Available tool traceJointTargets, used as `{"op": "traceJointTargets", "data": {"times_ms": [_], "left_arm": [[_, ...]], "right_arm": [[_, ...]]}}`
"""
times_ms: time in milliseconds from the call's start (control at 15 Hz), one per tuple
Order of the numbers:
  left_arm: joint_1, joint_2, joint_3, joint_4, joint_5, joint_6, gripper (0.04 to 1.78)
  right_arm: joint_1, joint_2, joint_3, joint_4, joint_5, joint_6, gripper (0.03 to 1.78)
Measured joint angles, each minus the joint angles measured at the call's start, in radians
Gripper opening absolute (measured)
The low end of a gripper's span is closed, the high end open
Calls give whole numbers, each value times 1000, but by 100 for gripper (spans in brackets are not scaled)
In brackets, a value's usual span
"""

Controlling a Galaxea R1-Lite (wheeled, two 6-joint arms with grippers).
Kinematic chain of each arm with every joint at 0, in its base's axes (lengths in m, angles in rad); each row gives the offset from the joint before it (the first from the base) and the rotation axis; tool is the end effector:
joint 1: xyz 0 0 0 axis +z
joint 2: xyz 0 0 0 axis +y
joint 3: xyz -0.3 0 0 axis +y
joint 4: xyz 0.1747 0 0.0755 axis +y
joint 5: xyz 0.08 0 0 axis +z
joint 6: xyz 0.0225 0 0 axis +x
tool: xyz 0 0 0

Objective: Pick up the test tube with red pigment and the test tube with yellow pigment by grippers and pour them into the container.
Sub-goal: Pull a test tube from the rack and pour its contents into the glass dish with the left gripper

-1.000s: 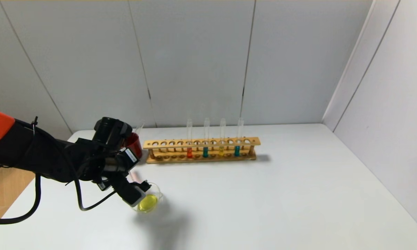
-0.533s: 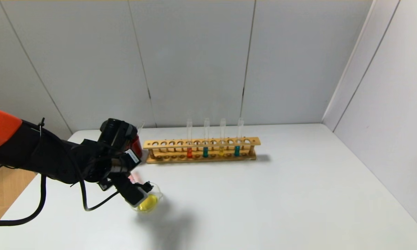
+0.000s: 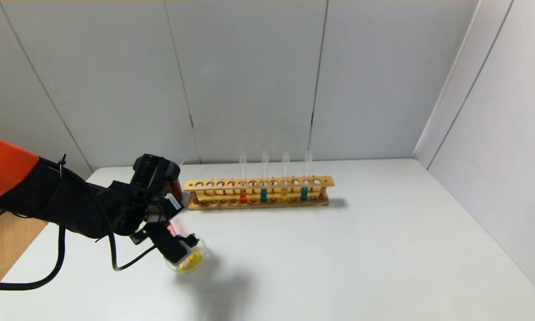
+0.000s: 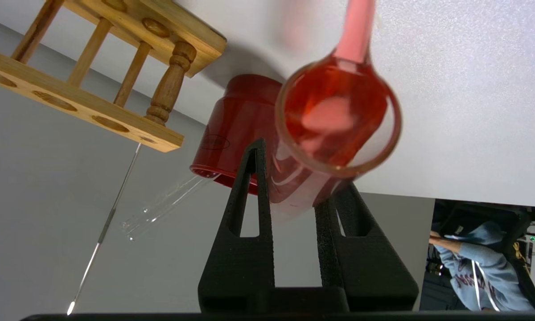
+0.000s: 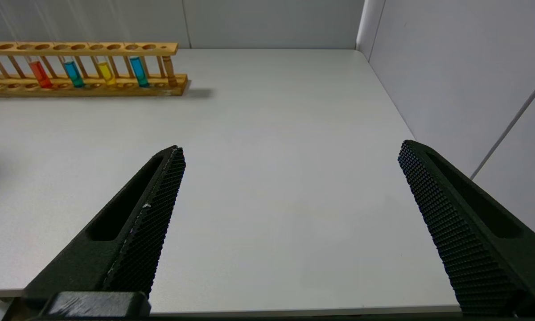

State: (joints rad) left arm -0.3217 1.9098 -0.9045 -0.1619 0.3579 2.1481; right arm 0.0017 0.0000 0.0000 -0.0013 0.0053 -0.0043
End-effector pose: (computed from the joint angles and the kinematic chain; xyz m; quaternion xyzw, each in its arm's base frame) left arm 0.3102 -0.0951 0.1004 0.8670 0.1984 -0.3314 0.3148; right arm -0.0228 0.0001 0.0756 -0.0022 -0.0007 0.0035 1.0000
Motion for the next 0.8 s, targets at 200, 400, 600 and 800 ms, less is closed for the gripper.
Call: {"op": "traceJointTargets", "data": {"times_ms": [200, 400, 600, 800], "left_arm": [[0, 0, 1, -1, 11, 19, 32], [0, 1, 1, -1, 12, 39, 32], [1, 1, -1, -2, 20, 52, 32], [0, 1, -2, -2, 21, 55, 32]], "right_arm": [[-1, 0, 0, 0, 0, 0, 175], [0, 0, 0, 0, 0, 0, 175], [0, 0, 0, 0, 0, 0, 175], [-1, 0, 0, 0, 0, 0, 175]]}}
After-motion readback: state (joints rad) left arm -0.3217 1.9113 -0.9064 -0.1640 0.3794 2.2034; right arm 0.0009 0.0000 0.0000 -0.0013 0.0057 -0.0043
